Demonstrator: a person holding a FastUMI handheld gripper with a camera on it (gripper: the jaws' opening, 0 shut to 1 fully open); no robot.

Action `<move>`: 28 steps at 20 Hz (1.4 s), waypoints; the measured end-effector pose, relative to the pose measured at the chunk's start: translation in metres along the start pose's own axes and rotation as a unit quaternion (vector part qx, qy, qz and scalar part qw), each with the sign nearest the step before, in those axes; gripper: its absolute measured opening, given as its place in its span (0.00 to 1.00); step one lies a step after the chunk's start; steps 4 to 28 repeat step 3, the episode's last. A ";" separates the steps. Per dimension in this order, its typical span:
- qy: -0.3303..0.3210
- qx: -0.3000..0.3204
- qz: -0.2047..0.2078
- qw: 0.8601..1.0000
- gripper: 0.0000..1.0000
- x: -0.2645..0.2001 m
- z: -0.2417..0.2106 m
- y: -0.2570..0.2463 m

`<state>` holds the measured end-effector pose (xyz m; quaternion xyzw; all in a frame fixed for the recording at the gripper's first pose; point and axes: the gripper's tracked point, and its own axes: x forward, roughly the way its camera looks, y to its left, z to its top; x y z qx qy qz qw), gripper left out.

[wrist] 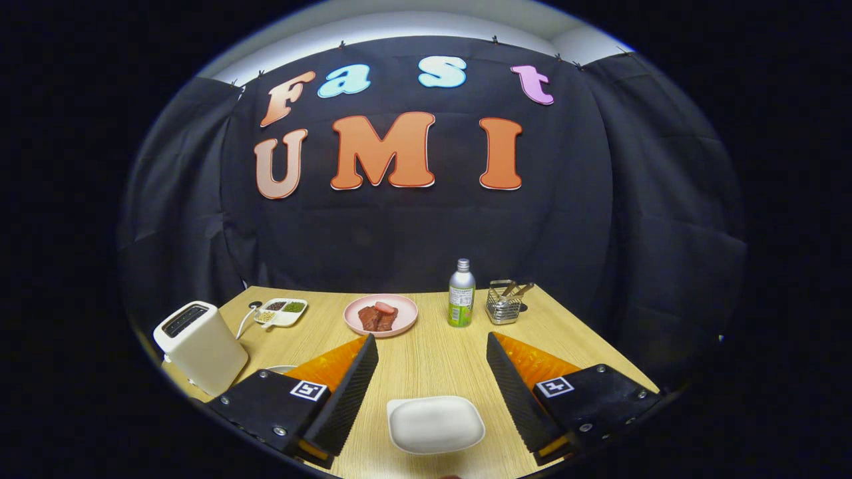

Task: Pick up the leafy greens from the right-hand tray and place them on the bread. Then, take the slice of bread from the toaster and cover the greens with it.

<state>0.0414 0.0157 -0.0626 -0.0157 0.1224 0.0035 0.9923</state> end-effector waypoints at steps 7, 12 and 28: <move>0.002 0.004 0.003 1.000 0.98 -0.003 -0.004 0.002; 0.002 0.004 0.003 1.000 0.98 -0.003 -0.004 0.002; 0.002 0.004 0.003 1.000 0.98 -0.003 -0.004 0.002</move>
